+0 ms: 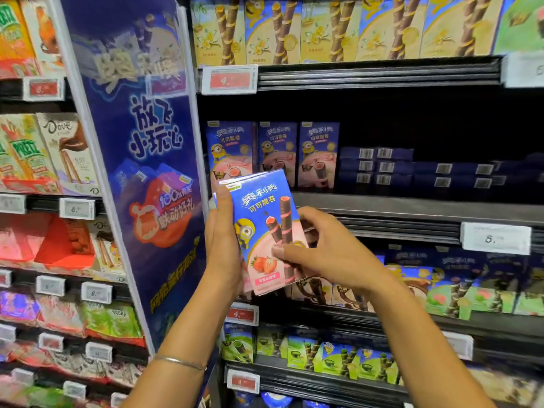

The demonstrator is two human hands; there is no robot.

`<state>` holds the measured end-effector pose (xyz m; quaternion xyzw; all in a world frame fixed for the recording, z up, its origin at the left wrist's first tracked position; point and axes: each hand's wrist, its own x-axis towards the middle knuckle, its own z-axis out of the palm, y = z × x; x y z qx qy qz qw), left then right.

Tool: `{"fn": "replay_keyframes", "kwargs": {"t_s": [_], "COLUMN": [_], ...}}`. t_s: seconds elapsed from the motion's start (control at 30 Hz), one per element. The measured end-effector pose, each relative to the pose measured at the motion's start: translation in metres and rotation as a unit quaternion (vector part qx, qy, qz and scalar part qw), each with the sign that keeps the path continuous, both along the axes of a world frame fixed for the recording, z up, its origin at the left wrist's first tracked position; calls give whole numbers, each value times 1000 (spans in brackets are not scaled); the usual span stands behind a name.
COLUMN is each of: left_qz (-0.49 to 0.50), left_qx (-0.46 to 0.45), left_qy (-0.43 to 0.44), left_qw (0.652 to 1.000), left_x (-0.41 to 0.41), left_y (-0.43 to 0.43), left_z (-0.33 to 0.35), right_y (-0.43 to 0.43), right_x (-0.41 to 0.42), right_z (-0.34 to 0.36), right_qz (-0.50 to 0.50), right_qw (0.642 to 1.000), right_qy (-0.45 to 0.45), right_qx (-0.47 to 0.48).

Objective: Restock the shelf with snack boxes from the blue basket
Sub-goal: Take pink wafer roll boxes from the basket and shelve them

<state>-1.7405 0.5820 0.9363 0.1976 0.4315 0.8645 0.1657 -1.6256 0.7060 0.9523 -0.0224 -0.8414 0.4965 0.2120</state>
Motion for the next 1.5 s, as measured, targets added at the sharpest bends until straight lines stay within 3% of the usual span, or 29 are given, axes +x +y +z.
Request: {"fn": "replay_keyframes", "kwargs": {"t_s": [0.1,0.23,0.37,0.53,0.63,0.87,1.07,1.5], "left_qz": [-1,76,137,140,131,121,112,118], "left_qx": [0,-31,-39,-35,-27,-47,-64,-76], "left_qy": [-2,35,39,4,10,16,29,51], "left_qw": [1000,996,989,990,991,991,991,989], "left_x": [1,-2,-8,-6,0,-1,0,0], "left_y": [1,6,7,0,-1,-3,1,4], "left_z": [0,1,-3,-3,1,4,1,-7], "right_y": [9,14,30,94,142,201,209,228], "right_x": [1,0,-1,-9,-17,-39,-66,-110], "right_z": [8,10,14,35,45,50,59,49], "right_qz": [-8,-13,-6,-196,-295,-396,-381,-357], "right_qw": [999,998,988,960,944,917,900,924], "right_qy": [22,28,61,151,118,-26,-169,-81], "right_qx": [-23,-46,-141,-131,-95,47,129,106]}}
